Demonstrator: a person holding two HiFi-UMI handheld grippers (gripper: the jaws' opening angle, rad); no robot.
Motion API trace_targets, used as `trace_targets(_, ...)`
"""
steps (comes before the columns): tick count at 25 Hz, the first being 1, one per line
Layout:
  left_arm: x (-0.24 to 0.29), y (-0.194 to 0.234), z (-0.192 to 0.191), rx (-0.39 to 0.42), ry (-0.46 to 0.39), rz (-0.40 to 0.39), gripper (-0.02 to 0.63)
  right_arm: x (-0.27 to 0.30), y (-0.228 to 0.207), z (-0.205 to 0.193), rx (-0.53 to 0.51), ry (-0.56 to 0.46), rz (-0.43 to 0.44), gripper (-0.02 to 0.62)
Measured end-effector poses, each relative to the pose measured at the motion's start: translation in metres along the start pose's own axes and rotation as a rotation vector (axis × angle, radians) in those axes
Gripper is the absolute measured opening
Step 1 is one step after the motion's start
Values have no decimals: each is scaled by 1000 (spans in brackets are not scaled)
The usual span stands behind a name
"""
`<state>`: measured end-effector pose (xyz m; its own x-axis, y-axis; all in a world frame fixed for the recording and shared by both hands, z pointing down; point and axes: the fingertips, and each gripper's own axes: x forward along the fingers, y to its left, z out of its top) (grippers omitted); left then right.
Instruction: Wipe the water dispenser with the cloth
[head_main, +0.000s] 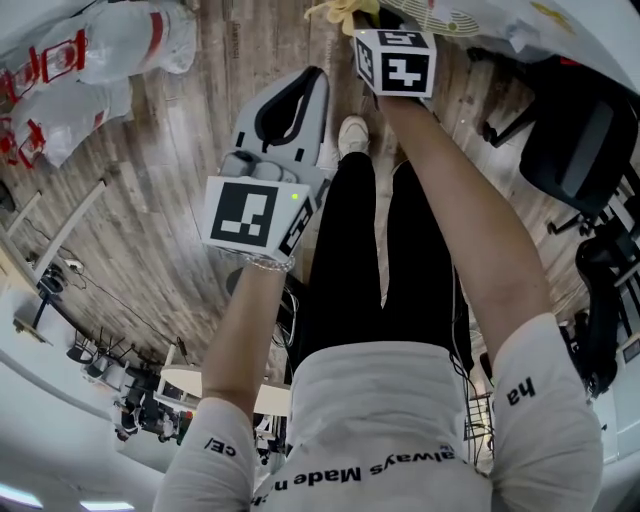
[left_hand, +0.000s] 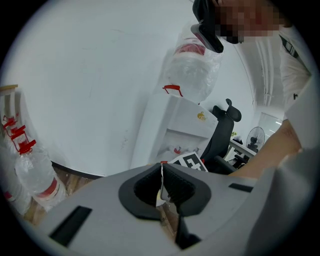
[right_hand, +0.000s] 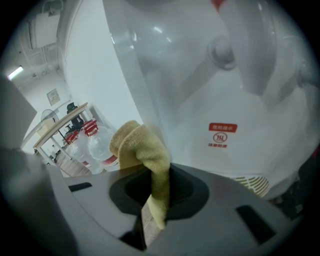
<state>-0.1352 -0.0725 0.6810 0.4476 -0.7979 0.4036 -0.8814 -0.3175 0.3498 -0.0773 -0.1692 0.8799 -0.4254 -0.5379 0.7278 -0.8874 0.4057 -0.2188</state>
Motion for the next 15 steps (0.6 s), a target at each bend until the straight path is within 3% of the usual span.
trace_targets(15,-32,-59,68,61,-67,-71,28,-150,17,49,-70,-141,17,61)
